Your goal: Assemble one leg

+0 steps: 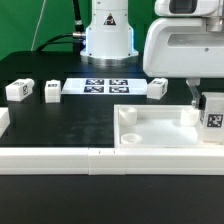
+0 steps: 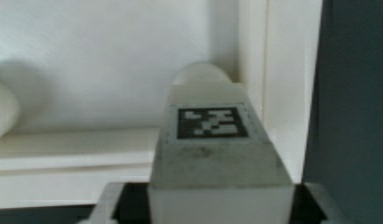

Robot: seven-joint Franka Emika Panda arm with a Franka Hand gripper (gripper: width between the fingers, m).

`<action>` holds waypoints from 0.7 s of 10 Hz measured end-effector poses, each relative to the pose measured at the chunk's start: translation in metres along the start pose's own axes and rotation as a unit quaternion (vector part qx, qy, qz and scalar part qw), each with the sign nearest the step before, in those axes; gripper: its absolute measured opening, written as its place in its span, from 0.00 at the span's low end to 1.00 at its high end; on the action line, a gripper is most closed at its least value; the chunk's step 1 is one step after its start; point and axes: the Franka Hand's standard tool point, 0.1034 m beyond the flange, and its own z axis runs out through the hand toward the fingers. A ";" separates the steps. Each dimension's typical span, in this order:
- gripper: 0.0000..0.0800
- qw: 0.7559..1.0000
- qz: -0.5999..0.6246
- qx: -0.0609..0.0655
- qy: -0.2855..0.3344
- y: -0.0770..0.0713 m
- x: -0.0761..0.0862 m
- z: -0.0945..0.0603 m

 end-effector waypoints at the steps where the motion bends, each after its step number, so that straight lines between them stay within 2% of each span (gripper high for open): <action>1: 0.36 0.997 0.074 0.000 0.000 0.000 -0.001 0.000; 2: 0.36 0.992 0.127 -0.001 0.000 0.001 -0.002 0.000; 4: 0.36 0.966 0.259 0.000 -0.001 0.003 -0.002 0.001; 6: 0.36 0.931 0.365 -0.001 -0.003 0.005 -0.002 0.001; 7: 0.36 0.904 0.428 -0.004 -0.002 0.005 -0.003 0.001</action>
Offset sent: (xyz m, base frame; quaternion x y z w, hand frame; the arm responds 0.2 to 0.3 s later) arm -0.0092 -0.0018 -0.0027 -0.0024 -0.0069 0.3131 0.9497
